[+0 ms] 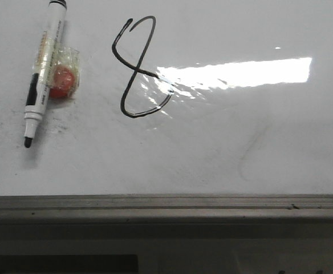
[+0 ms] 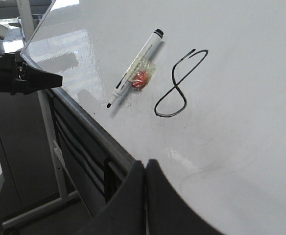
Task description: Write number 8 on whiteboard
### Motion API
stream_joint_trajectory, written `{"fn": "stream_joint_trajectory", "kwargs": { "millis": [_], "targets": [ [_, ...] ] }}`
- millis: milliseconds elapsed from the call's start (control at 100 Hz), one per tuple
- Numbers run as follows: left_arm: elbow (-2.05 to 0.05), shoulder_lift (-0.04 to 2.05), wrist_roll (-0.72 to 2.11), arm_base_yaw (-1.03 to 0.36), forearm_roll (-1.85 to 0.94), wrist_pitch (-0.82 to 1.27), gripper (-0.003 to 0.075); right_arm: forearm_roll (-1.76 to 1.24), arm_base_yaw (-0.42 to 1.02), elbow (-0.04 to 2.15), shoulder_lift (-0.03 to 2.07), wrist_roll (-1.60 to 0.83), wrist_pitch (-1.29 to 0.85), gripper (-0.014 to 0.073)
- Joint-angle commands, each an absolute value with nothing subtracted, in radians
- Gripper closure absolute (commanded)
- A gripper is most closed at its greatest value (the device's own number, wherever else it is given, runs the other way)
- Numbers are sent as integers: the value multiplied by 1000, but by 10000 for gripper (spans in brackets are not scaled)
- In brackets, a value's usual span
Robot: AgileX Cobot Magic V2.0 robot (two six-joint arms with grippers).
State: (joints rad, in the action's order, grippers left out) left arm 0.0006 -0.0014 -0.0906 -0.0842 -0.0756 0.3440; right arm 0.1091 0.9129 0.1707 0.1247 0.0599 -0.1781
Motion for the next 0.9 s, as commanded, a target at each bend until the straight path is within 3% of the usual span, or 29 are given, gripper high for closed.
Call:
{"fn": "stream_joint_trajectory", "kwargs": {
  "millis": [0,190,360,670,890],
  "targets": [
    [32,-32,-100,-79,-76,310,741,151,888,166,135,54,-6,657],
    [32,-32,-100,-79,-76,310,741,162,723,42,135,54,332,657],
    [32,-32,-100,-79,-76,310,741,162,491,-22,135,54,479,657],
    [32,-32,-100,-79,-76,310,741,162,95,-22,135,65,374,657],
    [32,-32,-100,-79,-76,310,741,153,-25,-22,124,71,127,657]
  ]
}}
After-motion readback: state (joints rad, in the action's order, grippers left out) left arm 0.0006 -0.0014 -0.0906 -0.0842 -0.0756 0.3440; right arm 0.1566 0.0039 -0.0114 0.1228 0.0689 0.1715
